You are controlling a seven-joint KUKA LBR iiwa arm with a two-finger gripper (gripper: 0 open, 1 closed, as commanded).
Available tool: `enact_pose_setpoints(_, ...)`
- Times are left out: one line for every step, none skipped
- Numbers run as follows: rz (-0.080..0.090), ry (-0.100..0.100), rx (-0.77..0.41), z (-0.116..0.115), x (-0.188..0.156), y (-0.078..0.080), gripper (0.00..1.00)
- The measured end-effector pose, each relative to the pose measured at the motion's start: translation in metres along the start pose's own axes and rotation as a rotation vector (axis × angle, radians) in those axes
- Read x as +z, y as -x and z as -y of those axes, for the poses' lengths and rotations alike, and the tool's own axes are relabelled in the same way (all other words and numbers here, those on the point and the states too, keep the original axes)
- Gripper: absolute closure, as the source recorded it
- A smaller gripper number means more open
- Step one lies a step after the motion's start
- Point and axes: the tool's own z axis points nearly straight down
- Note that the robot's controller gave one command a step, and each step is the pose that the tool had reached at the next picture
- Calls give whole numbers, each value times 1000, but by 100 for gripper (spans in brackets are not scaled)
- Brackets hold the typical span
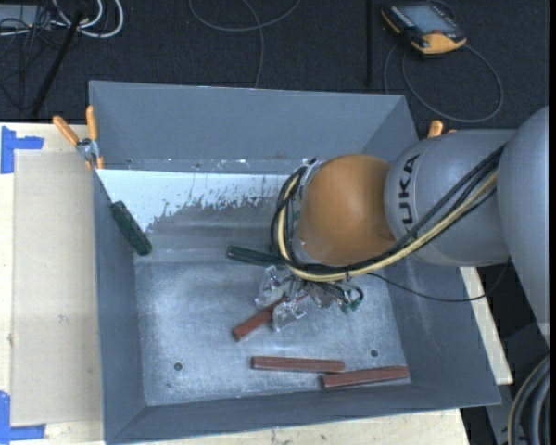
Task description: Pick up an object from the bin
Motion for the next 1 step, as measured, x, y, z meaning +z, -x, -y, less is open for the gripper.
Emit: enact_pose_setpoints(0, 0, 0, 0, 0, 0, 100)
